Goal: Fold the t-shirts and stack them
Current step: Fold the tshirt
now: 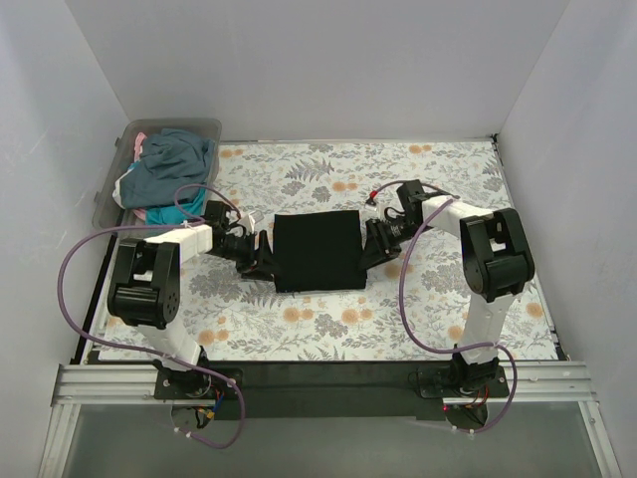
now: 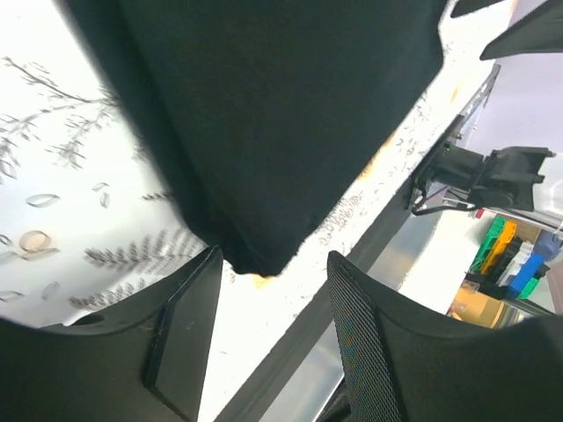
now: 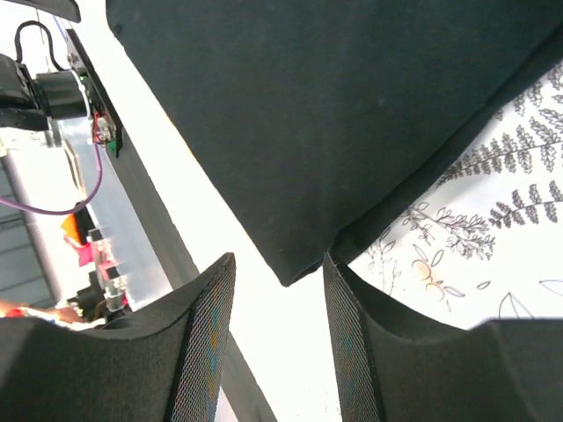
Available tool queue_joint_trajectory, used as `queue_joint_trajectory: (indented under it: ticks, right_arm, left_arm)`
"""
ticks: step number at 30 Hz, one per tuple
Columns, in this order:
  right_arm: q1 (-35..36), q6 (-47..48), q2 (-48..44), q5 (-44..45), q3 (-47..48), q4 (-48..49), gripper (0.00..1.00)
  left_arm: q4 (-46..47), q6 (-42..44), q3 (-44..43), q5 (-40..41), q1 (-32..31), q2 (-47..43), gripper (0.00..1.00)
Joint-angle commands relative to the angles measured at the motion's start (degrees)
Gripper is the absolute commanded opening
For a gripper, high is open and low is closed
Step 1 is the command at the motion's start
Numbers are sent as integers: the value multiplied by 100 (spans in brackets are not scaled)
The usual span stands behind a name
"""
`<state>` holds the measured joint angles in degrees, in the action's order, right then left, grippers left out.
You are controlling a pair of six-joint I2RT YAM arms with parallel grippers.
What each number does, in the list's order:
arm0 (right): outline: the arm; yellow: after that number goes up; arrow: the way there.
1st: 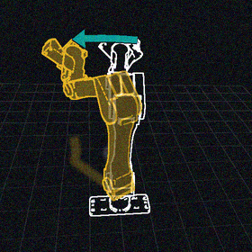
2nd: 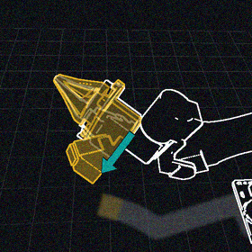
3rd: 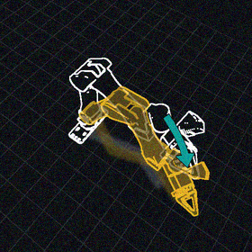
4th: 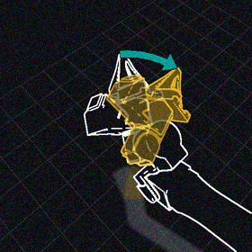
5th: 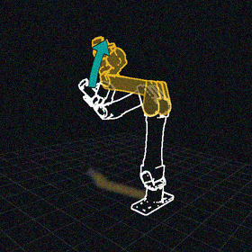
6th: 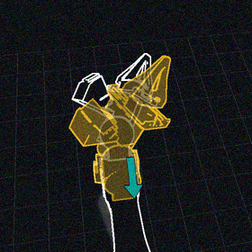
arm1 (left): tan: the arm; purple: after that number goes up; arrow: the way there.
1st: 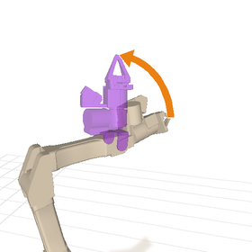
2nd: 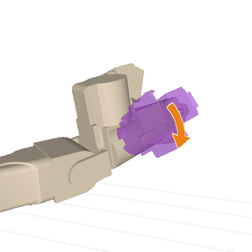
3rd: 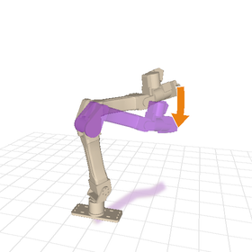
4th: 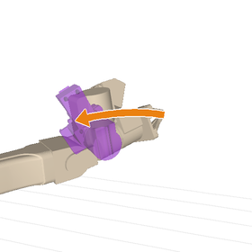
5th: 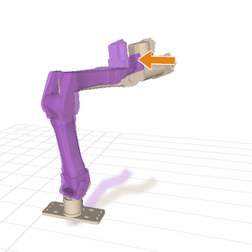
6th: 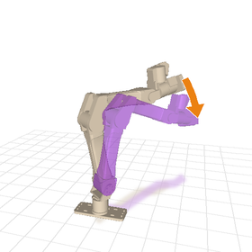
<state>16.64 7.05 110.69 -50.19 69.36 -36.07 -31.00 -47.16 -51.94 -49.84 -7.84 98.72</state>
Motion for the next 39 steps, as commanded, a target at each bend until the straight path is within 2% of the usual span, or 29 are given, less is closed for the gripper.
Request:
queue_joint_trajectory:
  ticks: [1,8,12,15,16,18,19,20,23,24,27,30,33,35,36,37,38,39]
  right_arm:
    - [23,104,-171,62,-151,-22,52]
    - [181,121,180,141,-90,-14,51]
    - [286,104,277,141,-72,4,49]
    - [287,95,374,185,-72,21,42]
    - [295,51,452,229,-55,22,37]
    - [296,25,532,300,-19,21,26]
    - [296,-19,576,317,-2,4,23]
    - [296,-19,576,370,-2,13,20]
    - [296,-28,559,571,-28,-13,3]
    - [296,-28,541,694,-45,-5,1]
    - [261,-19,480,1195,-28,21,1]
    - [234,-28,514,1223,42,-5,1]
    - [234,42,497,1231,112,-40,1]
    - [234,147,479,1048,252,-180,1]
    - [225,304,401,1003,323,-416,16]
    - [234,367,313,994,410,-487,27]
    - [225,437,182,942,420,-567,39]
    - [225,560,-159,907,420,-628,63]
  left_arm:
    - [-37,58,131,-166,28,-318,50]
    - [33,5,88,-69,19,-72,46]
    - [77,-13,88,-139,19,-2,34]
    - [138,-13,140,-131,19,42,20]
    - [156,-39,167,-122,19,60,14]
    - [182,-92,184,-113,19,130,9]
    - [165,-83,185,-122,19,148,3]
    - [156,-83,193,-61,19,165,0]
    - [95,-40,255,280,19,218,0]
    - [103,-39,290,465,19,209,0]
    - [165,-101,343,1071,45,314,0]
    - [42,22,97,1231,45,508,0]
    - [-28,75,-17,1223,45,657,0]
    - [-151,180,-157,820,45,623,0]
    - [-230,267,-202,592,45,544,2]
    - [-352,468,-228,277,63,239,17]
    - [-362,540,-202,91,89,-34,26]
    - [-354,610,-202,-50,133,-280,34]
